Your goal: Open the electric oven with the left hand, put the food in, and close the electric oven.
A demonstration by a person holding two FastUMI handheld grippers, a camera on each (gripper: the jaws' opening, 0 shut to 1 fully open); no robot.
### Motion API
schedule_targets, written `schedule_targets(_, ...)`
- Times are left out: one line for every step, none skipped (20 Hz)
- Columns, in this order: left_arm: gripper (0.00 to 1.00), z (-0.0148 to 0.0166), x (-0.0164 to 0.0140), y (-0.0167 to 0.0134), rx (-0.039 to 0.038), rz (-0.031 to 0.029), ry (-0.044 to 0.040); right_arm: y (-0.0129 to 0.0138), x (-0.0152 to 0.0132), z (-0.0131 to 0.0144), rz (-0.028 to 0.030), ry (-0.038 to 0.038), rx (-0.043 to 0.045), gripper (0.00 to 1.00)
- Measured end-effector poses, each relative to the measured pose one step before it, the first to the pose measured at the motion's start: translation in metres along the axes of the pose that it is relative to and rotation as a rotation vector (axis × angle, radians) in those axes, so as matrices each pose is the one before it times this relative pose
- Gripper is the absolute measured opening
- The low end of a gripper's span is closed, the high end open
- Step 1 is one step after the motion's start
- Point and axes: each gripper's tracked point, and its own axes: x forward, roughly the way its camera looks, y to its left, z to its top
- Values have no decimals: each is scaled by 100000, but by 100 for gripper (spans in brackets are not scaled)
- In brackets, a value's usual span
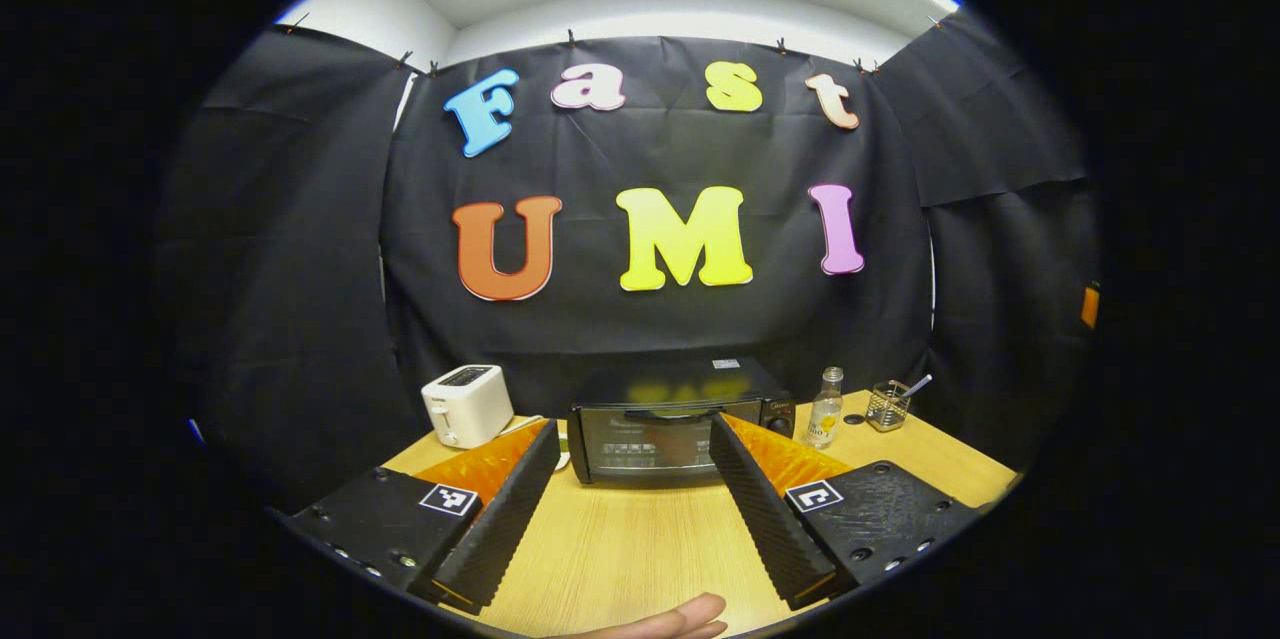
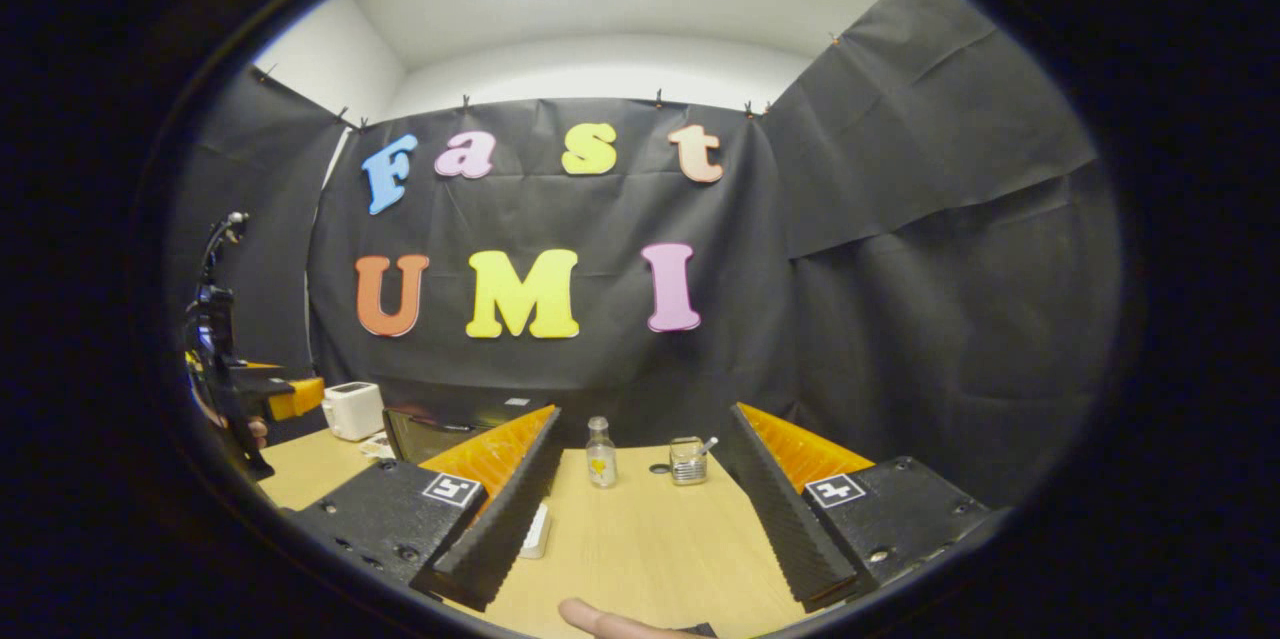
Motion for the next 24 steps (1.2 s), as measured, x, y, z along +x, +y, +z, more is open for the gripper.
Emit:
schedule_targets(96, 997, -1676, -388, -337, -445, -133, -35, -822, 762, 770, -941, 1639, 100)
schedule_targets(96, 1246, -1653, -300, -89, -614, -1741, -53, -710, 581, 825, -942, 802, 100)
schedule_targets(96, 1158, -1512, -133, 235, -489, -1937, -71, -470, 721, 588, -1237, -235, 100)
schedule_targets(96, 1054, -1573, -66, -467, -168, -2291, -116, -297, 673, 94, -1681, -875, 100)
schedule_targets(96, 612, -1284, -29, -633, 2, -1011, -113, -268, 529, -455, -1277, -1608, 100)
schedule_targets(96, 438, -1210, 291, -621, 1470, -807, 42, -172, 292, -360, -1223, -1838, 100)
schedule_targets(95, 257, -1097, 568, -250, 2210, -1330, 202, -369, 164, 360, -734, -1385, 100)
schedule_targets(96, 361, -770, 716, 481, 2505, -1805, 280, -438, 22, 498, -168, -278, 100)
schedule_targets(96, 26, -946, 355, 1148, 2039, -1585, 158, -328, -9, -17, 97, 710, 100)
schedule_targets(96, -76, -860, 143, 1201, 394, -647, 52, -330, -197, 18, 469, 732, 100)
schedule_targets(96, -440, -932, -616, 734, -1075, 134, 78, -275, -252, 209, 728, 639, 100)
schedule_targets(95, -323, -862, -146, 430, 211, -536, -75, -349, -153, -142, 264, 888, 100)
schedule_targets(96, -158, -733, -585, -565, -1320, -421, -36, -210, 81, -122, -457, 1101, 100)
schedule_targets(96, -170, -451, -746, -239, -1514, -317, 39, -294, -176, 176, -51, 826, 100)
schedule_targets(95, -475, -304, -465, 857, -942, 402, 77, -265, -307, 355, 516, 514, 100)
schedule_targets(96, -304, -184, -131, 1697, -205, -90, 50, -145, -179, 412, 244, 204, 100)
schedule_targets(97, -219, -34, -85, 1561, -43, 301, 104, -96, -75, 506, 122, -293, 100)
schedule_targets(96, -302, 36, -372, 829, -1008, 530, 16, 71, -60, 261, 332, -674, 100)
schedule_targets(95, -185, 27, -580, 80, -1088, 656, -74, 87, -79, -26, 254, -468, 100)
schedule_targets(95, -20, -10, -144, -309, -440, 511, -82, -83, 33, 69, 236, -41, 100)
schedule_targets(95, 151, -129, 15, -487, -157, -215, -78, -28, -4, -103, 240, 312, 100)
schedule_targets(95, 221, -131, 5, -583, -87, -328, -153, 32, -75, -237, 184, 30, 100)
schedule_targets(95, -12, -16, 25, -995, -150, -246, -143, -75, -41, -302, 252, -98, 100)
schedule_targets(95, 173, -130, -72, -894, -174, -428, -173, -63, 104, -346, -259, 176, 100)
